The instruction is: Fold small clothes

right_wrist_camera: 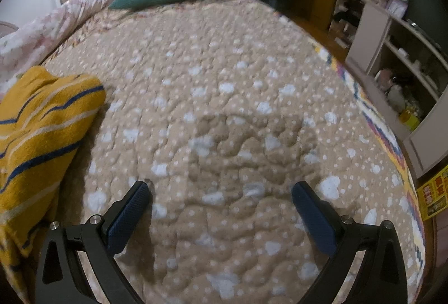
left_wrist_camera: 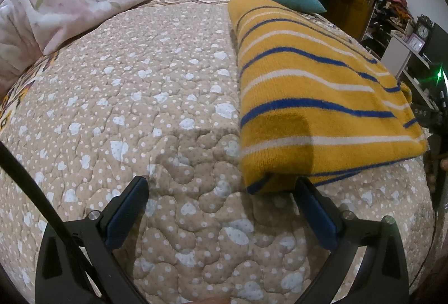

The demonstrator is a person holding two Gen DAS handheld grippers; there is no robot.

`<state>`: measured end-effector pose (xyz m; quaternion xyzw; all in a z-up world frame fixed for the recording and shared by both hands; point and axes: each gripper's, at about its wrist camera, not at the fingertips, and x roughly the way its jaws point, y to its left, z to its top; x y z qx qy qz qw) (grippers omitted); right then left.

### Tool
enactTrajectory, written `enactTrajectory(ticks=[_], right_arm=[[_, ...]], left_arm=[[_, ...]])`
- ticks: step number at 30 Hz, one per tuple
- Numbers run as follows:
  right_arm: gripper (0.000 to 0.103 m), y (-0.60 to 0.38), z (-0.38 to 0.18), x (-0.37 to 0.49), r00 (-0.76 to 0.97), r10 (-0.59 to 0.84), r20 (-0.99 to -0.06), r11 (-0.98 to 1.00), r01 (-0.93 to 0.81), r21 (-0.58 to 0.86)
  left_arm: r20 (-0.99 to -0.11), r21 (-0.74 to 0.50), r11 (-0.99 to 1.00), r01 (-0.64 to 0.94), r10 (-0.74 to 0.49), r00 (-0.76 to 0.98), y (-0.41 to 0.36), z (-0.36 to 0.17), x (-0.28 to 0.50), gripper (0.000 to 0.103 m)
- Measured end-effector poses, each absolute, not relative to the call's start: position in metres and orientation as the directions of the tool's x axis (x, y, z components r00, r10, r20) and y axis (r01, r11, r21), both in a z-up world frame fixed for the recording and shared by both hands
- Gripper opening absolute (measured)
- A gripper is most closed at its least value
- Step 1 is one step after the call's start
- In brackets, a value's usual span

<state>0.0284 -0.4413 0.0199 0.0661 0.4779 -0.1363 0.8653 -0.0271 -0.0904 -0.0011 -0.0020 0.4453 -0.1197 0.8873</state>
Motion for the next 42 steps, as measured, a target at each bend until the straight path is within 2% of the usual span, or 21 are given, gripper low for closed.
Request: enactTrajectory(ticks=[2,5,8,10,11,14,18,22,25,28,31,35,42], right_arm=[[0.103,-0.447,0.02,0.03,0.483,-0.138,-0.865,0.951,0.307,0.019],[0.102,-0.437,0.025,0.024,0.466,-0.173,-0.868,0.952,0.306,-0.025],[0.091,-0.414,0.04,-0.005,0.542,-0.187,-0.819,0.959,0.28,-0.033],[0.092,-0.394,0.054,-0.029,0.629,-0.173,-0.758,0.969,0.246,-0.017],[0.092,-0.383,0.063,-0.043,0.69,-0.128,-0.713,0.978,0.207,0.024],[0.092,-0.362,0.074,-0.053,0.699,-0.046,-0.713,0.984,0.156,0.091],[0.092,-0.341,0.095,-0.06,0.757,0.099,-0.646,0.962,0.093,0.256],[0.092,-0.312,0.097,-0.055,0.791,0.17,-0.588,0.957,0.009,0.289],[0.09,-0.295,0.084,-0.047,0.763,0.213,-0.611,0.956,-0.034,0.291],[0.089,-0.289,0.057,-0.036,0.723,0.138,-0.677,0.978,0.006,0.206],[0.089,-0.297,0.035,-0.033,0.683,0.132,-0.718,0.975,0.039,0.216],[0.089,-0.311,0.029,-0.035,0.684,0.172,-0.709,0.953,0.065,0.294],[0.091,-0.313,0.025,-0.039,0.691,0.167,-0.703,0.95,0.078,0.303]], left_arm=[[-0.788,-0.106,0.971,0.213,-0.213,0.577,-0.09,-0.001,-0.028,0.103],[-0.784,-0.106,0.971,0.214,-0.214,0.582,-0.09,-0.001,-0.03,0.103],[-0.785,-0.098,0.972,0.213,-0.207,0.584,-0.092,-0.001,-0.03,0.103],[-0.784,-0.098,0.972,0.212,-0.207,0.586,-0.092,-0.001,-0.031,0.103],[-0.784,-0.097,0.973,0.211,-0.206,0.586,-0.092,-0.001,-0.032,0.103],[-0.783,-0.097,0.973,0.212,-0.206,0.587,-0.093,-0.001,-0.032,0.103],[-0.783,-0.096,0.973,0.212,-0.205,0.588,-0.092,-0.001,-0.032,0.103],[-0.782,-0.096,0.973,0.212,-0.206,0.588,-0.093,-0.001,-0.032,0.103],[-0.782,-0.094,0.973,0.211,-0.204,0.589,-0.093,-0.001,-0.033,0.103],[-0.782,-0.094,0.973,0.211,-0.203,0.589,-0.093,-0.001,-0.033,0.103],[-0.782,-0.092,0.973,0.211,-0.202,0.589,-0.093,-0.001,-0.033,0.103],[-0.784,-0.089,0.974,0.21,-0.198,0.589,-0.094,-0.001,-0.034,0.103],[-0.786,-0.07,0.976,0.209,-0.182,0.59,-0.094,-0.001,-0.034,0.103]])
